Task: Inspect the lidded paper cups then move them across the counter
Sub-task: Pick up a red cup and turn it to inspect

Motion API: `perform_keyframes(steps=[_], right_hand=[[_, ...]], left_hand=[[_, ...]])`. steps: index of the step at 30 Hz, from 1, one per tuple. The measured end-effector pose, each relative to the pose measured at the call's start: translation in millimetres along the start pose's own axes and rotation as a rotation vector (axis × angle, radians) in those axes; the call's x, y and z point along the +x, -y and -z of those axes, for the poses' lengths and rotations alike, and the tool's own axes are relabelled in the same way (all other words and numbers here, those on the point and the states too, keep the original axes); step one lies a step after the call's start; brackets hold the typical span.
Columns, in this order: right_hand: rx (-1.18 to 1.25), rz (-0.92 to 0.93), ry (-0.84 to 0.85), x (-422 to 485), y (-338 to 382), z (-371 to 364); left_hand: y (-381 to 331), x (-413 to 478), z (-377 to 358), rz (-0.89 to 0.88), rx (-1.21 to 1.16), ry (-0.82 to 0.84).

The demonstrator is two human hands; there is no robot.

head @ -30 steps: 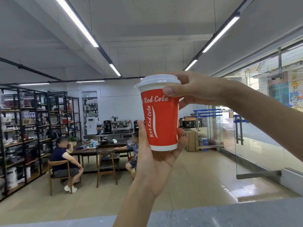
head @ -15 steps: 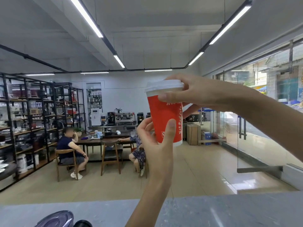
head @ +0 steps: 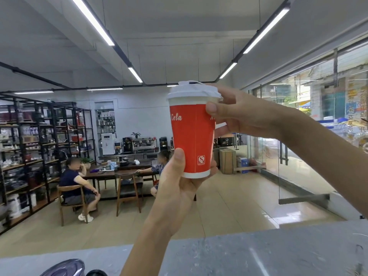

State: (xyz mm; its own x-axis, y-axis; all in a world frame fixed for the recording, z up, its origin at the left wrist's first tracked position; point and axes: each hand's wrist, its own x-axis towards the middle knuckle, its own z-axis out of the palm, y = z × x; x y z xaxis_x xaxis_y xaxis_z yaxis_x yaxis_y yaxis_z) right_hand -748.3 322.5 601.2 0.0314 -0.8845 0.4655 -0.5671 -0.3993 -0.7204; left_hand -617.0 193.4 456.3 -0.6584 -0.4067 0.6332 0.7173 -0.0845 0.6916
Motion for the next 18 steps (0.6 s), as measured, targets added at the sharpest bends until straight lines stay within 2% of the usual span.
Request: perform_keyframes(steps=[3, 6, 8, 15, 18], right_hand=[[-0.072, -0.042, -0.105, -4.7, 6.7, -4.0], [-0.164, -0.086, -0.153, -7.8, 9.6, -23.1], [-0.208, -0.085, -0.22, -9.3, 8.1, -36.8], [-0.209, -0.122, -0.291, -48.9, -24.5, -87.3], [-0.18, -0.149, -0.283, -85.7, -62.9, -136.4]], left_hand=[[1.3, -0.4, -7.2, -0.061, 0.186, -0.161], [7.8, -3.7, -11.9, -0.156, 0.426, -0.239], [11.5, -6.3, -12.4, -0.176, 0.502, -0.267], [20.8, -61.8, 10.4, 0.035, 0.603, -0.114], [39.0, -119.5, 31.3, 0.138, 0.669, -0.123]])
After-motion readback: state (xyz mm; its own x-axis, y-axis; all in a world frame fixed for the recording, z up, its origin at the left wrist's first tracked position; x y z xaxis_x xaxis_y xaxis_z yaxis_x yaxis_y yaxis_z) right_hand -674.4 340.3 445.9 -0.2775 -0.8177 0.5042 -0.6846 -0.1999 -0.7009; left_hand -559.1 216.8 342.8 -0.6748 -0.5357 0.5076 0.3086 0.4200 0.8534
